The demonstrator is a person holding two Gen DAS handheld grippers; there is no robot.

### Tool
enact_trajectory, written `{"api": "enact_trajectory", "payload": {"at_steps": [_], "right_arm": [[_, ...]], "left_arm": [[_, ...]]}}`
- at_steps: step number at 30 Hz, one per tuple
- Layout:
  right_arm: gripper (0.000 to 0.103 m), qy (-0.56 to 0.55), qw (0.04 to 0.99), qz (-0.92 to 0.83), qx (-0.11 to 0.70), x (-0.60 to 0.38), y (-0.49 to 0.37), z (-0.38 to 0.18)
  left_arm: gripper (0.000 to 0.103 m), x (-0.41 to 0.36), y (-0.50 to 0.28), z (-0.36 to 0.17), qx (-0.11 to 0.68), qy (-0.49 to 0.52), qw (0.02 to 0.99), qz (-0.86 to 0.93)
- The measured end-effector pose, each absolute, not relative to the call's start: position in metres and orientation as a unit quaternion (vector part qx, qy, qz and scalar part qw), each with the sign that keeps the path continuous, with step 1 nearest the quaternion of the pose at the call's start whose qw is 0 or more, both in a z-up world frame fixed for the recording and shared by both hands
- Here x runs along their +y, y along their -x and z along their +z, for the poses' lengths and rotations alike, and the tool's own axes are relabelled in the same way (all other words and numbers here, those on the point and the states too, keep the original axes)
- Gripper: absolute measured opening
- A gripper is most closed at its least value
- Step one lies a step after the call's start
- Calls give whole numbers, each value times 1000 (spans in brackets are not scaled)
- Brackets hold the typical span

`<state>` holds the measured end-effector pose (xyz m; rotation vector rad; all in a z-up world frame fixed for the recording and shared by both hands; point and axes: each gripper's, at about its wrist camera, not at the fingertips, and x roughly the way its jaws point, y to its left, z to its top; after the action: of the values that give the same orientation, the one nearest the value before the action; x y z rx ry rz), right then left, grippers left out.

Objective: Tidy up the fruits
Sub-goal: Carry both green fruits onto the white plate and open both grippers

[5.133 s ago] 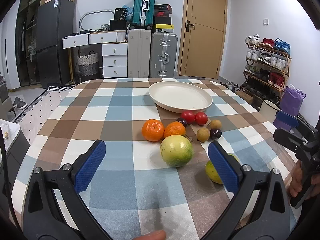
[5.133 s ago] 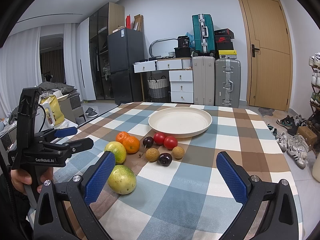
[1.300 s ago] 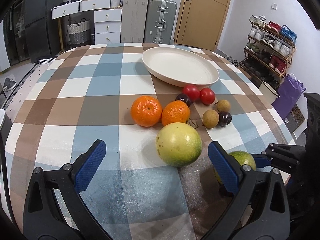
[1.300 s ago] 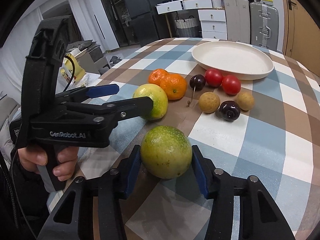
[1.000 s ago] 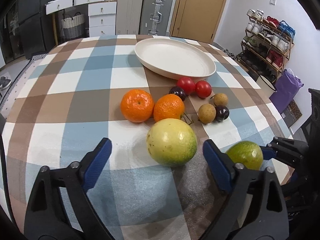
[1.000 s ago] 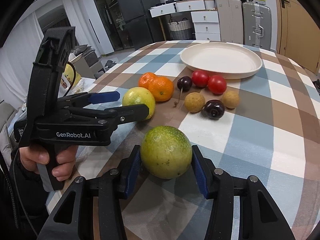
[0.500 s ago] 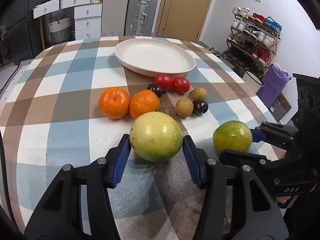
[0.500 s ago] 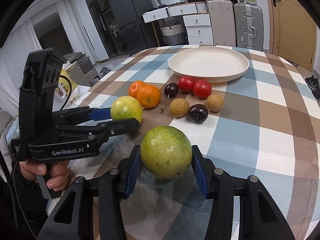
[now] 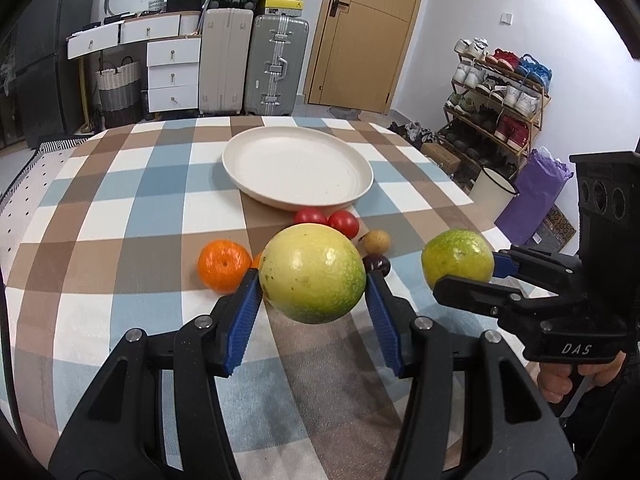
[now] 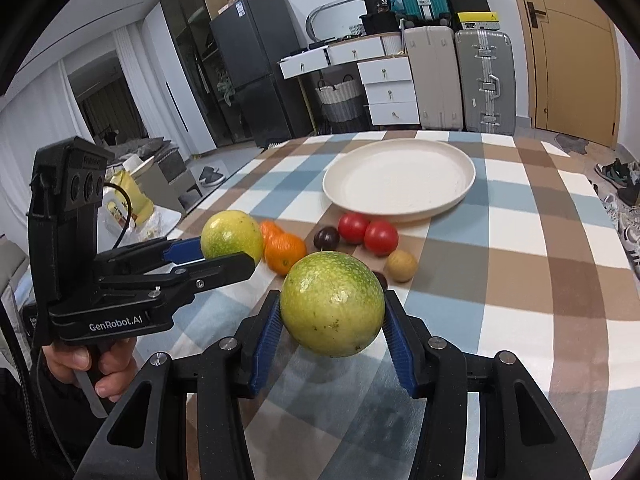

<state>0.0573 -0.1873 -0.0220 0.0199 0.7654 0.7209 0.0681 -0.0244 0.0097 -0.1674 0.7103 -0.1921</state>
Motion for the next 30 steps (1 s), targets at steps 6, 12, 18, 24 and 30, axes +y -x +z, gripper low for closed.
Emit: {"api": "enact_trajectory", "payload": {"at_steps": [6, 12, 18, 24, 30], "right_arm": [[50, -24, 871, 344, 351, -191, -69, -6], [50, -39, 876, 337, 343, -194, -85, 6], [50, -47, 881, 323, 343, -193, -107, 8], [50, -53, 882, 314, 348, -189, -129, 2], [50, -56, 886, 302, 348, -185, -150, -7]], "left_arm": [[50, -26, -78, 21, 336, 81, 934, -92], [50, -23, -94, 31, 330, 83, 936, -87], [50, -20, -115, 36, 326, 74, 939, -79], [50, -17, -139, 31, 324, 75, 940, -73], [50, -16, -164, 20, 327, 71, 940, -68]]}}
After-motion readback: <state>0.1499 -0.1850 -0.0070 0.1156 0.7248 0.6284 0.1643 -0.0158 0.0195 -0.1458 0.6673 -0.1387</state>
